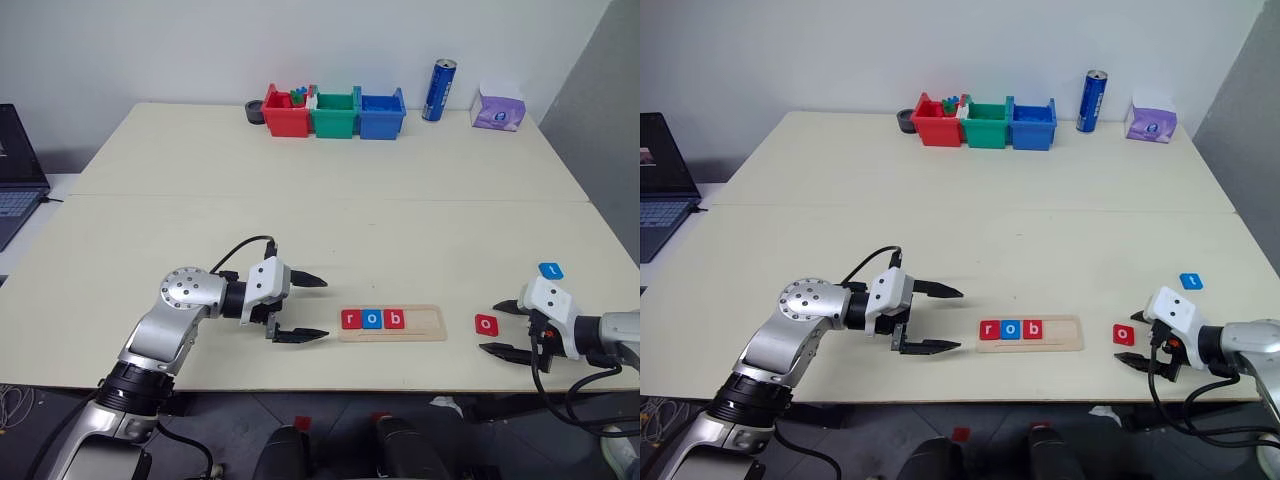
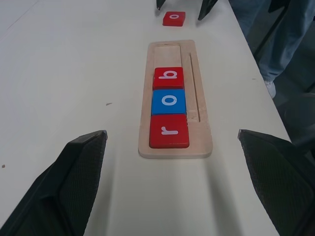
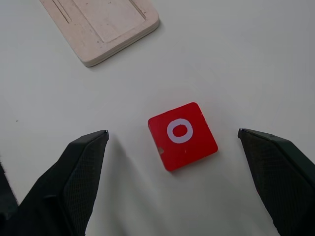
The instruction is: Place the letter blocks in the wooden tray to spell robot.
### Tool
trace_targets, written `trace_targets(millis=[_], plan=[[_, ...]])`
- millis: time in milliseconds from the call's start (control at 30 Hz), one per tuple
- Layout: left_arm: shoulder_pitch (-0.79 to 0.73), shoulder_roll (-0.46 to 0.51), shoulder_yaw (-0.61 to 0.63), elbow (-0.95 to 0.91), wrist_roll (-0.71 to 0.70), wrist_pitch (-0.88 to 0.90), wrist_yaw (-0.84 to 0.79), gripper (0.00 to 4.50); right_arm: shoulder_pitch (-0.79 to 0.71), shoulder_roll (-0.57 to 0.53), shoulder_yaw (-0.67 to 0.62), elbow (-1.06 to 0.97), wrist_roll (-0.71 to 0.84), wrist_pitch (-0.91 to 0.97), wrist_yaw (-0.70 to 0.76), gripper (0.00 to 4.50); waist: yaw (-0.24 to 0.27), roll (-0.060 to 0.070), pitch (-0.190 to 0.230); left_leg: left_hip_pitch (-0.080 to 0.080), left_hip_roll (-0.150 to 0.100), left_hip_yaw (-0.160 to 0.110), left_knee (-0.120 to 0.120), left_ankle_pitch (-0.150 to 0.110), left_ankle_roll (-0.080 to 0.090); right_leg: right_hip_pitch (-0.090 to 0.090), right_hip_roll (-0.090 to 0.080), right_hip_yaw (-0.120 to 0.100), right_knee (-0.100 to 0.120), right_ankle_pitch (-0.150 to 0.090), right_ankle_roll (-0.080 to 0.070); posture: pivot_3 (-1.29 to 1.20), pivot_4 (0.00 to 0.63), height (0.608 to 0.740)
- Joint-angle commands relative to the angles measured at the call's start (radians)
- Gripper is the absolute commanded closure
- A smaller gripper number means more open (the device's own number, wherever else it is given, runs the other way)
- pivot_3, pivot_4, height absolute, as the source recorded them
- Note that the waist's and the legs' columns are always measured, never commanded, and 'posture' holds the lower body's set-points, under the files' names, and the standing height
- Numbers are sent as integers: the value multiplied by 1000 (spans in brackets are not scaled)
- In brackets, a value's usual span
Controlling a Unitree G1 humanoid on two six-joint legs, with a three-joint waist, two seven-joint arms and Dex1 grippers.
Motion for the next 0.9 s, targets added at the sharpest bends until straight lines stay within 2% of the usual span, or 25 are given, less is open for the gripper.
trace_targets(millis=[33,133,333,567,700,900], plan=[[1,11,2,-32,-3,-15,-2,0,-33,-18,15,18,-9,-23,32,189,0,0,0,0,0,0,0,0,0,0,0,0,0,0,0,0,150,740],[11,12,3,-28,-1,-20,1,0,-54,-18,33,34,-10,-21,47,899,0,0,0,0,0,0,0,0,0,0,0,0,0,0,0,0,150,740],[30,9,8,-8,5,-53,5,0,-81,-12,50,42,-9,-26,58,3059,0,0,0,0,0,0,0,0,0,0,0,0,0,0,0,0,150,740],[68,32,32,24,7,-70,14,0,-131,-17,55,-102,36,69,53,3054,-1,0,0,1,1,-1,0,0,0,0,-1,0,1,0,0,0,150,740],[89,47,34,29,10,-94,17,0,-200,-8,136,-198,24,131,58,3054,-1,0,0,1,1,-2,0,0,0,0,-1,0,1,0,0,0,150,740],[89,43,32,28,9,-92,37,0,-319,45,260,-190,-26,188,23,3054,1,0,0,0,1,-2,0,0,0,0,-3,0,0,0,0,0,150,740]])
